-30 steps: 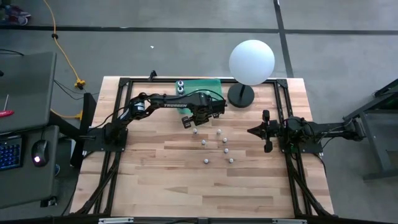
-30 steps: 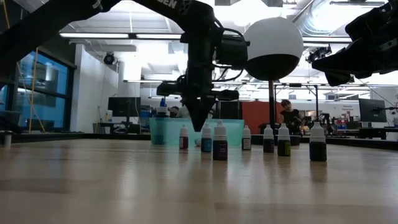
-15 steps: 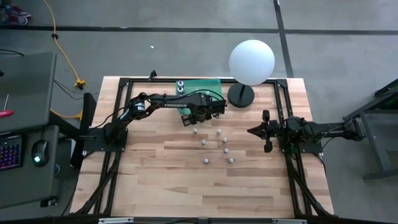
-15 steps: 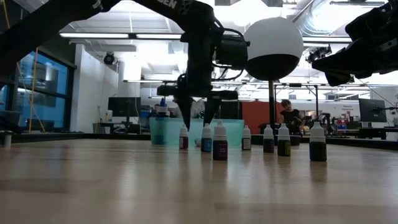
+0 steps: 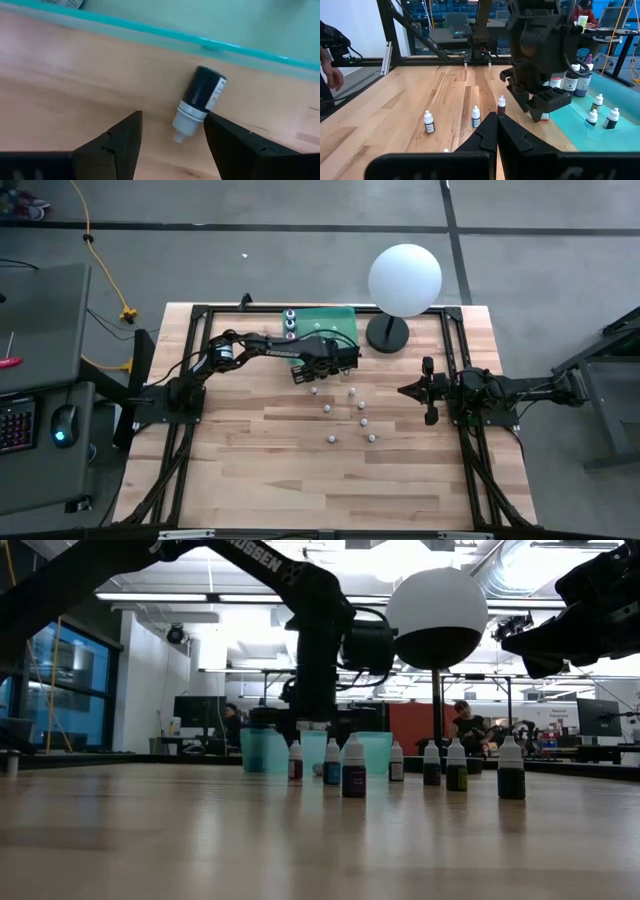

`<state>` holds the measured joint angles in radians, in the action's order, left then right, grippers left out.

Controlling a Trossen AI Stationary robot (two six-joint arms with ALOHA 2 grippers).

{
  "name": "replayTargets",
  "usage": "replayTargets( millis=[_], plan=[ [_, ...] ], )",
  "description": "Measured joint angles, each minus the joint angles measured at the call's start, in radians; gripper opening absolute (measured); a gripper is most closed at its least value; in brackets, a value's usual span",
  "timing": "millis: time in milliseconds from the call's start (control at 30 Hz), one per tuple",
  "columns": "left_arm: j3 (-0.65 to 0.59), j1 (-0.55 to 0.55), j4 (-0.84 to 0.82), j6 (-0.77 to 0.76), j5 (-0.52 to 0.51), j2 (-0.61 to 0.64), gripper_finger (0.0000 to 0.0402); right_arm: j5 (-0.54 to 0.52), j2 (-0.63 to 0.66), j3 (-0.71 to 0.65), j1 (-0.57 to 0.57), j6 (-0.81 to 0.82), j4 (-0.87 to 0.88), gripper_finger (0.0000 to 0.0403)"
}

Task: Pick & Place food coloring
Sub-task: Put the small red food coloring bottle into the green bin

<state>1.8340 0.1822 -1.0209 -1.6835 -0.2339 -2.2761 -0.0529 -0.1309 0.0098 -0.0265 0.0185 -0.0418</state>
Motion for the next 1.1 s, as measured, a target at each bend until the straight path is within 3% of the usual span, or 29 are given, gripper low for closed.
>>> replayTargets(
  millis=[1100],
  plan=[
    [-0.008,0.000,0.054,0.508,-0.050,-0.001,0.0209,0.000,0.000,0.000,0.000,0.000,0.000,0.0000]
  ],
)
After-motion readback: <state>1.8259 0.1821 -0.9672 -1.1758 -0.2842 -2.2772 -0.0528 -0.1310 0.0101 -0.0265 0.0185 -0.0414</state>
